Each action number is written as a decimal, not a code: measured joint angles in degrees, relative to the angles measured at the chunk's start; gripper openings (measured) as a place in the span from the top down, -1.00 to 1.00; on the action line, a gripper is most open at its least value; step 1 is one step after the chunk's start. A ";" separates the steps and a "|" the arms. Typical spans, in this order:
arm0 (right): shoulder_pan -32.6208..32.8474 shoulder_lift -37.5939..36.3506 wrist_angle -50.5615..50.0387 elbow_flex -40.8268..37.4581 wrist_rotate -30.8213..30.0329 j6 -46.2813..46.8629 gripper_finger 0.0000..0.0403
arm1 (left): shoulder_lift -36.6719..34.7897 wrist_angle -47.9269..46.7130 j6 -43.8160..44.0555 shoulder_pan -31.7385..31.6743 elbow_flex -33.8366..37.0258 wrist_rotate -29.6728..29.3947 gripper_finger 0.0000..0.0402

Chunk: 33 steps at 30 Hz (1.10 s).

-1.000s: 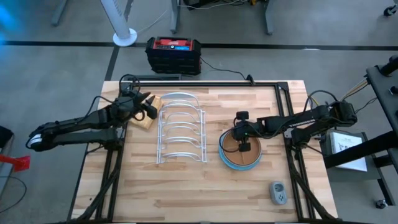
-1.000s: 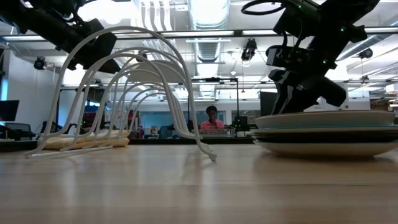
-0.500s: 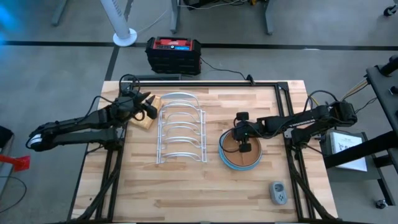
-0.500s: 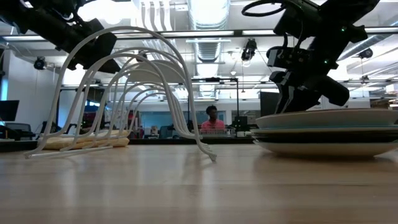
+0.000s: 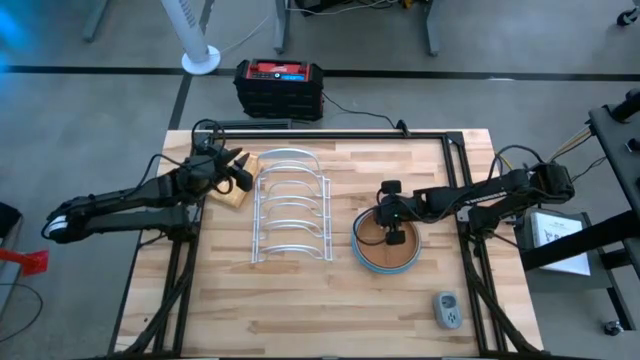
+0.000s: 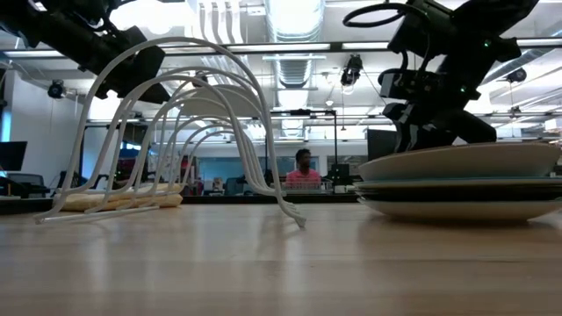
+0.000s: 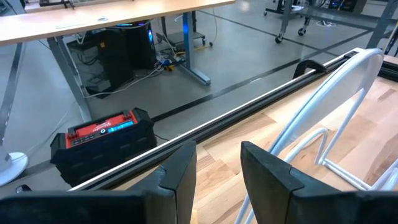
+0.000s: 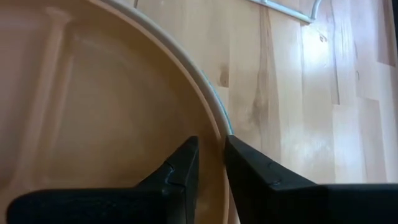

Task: Sort dishes
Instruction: Put the brown plate into the dishwasher rack

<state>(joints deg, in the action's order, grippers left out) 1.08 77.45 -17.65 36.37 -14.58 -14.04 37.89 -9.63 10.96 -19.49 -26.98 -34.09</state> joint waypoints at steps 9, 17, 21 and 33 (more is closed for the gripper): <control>0.00 0.00 -0.07 -0.03 -0.09 -1.23 0.90 | 0.00 0.02 0.00 0.00 0.00 0.00 0.42; 0.02 0.00 -0.11 -0.06 -0.58 -1.55 0.99 | 0.02 0.08 -0.02 0.00 0.00 0.00 0.42; 0.04 0.00 -0.09 -0.06 -1.56 -2.40 1.00 | 0.00 0.20 -0.02 0.00 0.00 0.00 0.42; 0.07 -0.09 -1.02 1.17 -3.62 -3.25 1.00 | 0.00 0.81 0.00 0.00 0.00 0.00 0.42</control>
<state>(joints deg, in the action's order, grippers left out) 1.15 77.36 -18.67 37.55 -18.20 -17.29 37.89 -8.82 10.96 -19.49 -26.98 -34.09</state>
